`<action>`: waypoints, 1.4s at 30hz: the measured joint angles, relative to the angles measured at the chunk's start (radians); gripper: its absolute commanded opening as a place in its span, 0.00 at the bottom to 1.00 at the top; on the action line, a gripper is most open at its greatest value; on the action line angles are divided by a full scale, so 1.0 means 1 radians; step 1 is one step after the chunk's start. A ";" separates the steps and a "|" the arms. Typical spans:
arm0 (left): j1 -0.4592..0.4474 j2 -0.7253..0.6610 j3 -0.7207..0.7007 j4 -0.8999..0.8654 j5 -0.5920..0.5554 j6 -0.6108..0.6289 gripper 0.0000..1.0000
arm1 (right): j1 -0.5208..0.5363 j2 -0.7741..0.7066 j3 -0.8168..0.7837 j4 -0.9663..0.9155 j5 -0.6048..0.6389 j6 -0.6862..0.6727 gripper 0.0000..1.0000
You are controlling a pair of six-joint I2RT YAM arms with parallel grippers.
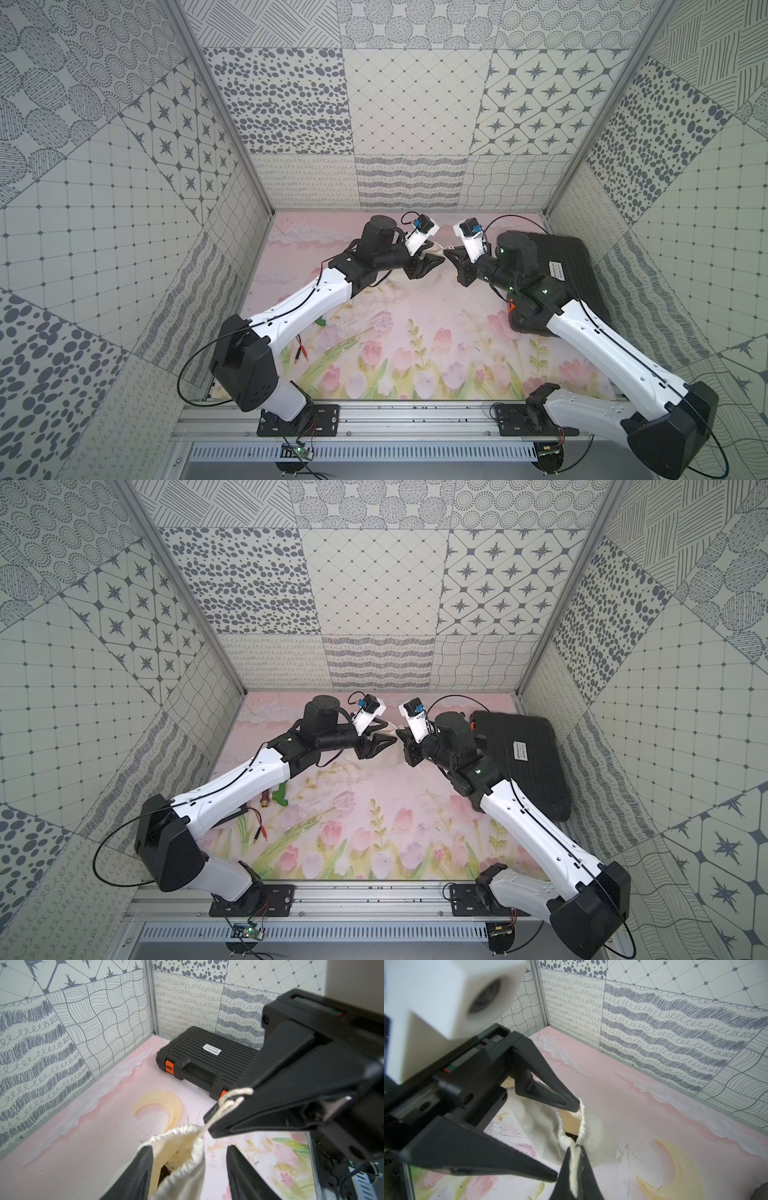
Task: Close the soil bag
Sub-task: Pick up the soil bag from the center of the board, then frap the soil bag at the center of the board.
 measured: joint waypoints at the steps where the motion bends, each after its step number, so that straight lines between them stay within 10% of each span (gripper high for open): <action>1: 0.000 0.013 0.013 -0.002 0.003 0.018 0.57 | -0.001 0.000 0.000 0.000 -0.002 0.000 0.00; 13: -0.014 0.080 0.068 -0.013 0.017 0.130 0.13 | -0.015 -0.001 0.007 -0.006 0.001 0.001 0.00; 42: -0.035 -0.294 -0.336 -0.172 -0.640 -0.261 0.12 | -0.128 -0.008 0.093 -0.137 -0.067 0.102 0.00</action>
